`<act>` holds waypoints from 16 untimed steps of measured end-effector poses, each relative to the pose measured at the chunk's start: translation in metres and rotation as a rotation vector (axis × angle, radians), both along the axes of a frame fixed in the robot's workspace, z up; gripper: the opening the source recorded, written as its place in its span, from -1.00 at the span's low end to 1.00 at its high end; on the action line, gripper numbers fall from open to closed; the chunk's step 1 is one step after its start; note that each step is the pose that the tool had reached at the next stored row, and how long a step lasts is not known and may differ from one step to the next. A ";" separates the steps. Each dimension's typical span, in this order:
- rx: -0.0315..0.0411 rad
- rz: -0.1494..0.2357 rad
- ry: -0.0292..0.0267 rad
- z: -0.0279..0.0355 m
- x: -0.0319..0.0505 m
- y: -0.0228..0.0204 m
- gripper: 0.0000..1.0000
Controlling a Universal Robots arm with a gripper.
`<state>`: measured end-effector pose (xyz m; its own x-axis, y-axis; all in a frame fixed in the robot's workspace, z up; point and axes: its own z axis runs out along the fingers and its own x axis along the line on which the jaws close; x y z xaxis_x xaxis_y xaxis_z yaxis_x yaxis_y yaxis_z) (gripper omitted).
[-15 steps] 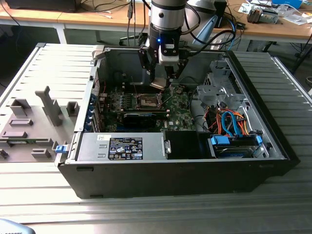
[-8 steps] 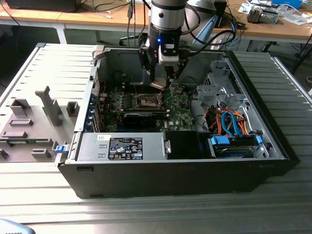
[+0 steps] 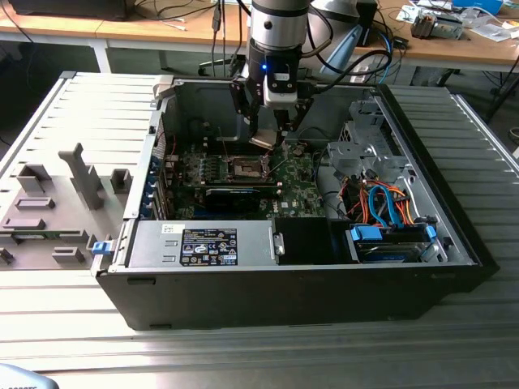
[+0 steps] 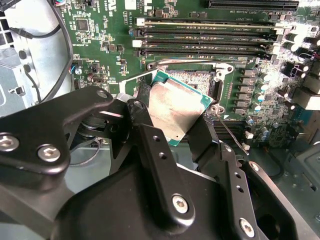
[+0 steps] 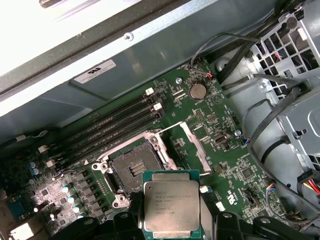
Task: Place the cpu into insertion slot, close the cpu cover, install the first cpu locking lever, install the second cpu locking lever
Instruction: 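Place the cpu into insertion slot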
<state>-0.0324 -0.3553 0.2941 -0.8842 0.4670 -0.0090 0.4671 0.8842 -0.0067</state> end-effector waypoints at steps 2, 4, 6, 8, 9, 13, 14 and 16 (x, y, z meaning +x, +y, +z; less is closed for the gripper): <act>-0.0007 -0.001 0.0000 0.0000 0.0000 0.0000 0.08; -0.0013 -0.002 0.0000 0.0000 0.0000 0.0000 0.08; -0.0017 -0.003 0.0000 0.0000 0.0000 0.0000 0.08; -0.0025 -0.004 -0.0001 0.0000 0.0000 0.0000 0.08; -0.0028 -0.004 0.0000 0.0000 0.0000 0.0000 0.08; -0.0043 -0.006 0.0000 0.0000 0.0000 0.0000 0.08; -0.0047 -0.006 0.0000 0.0000 0.0000 0.0000 0.08; -0.0058 -0.007 0.0000 0.0000 0.0000 0.0000 0.08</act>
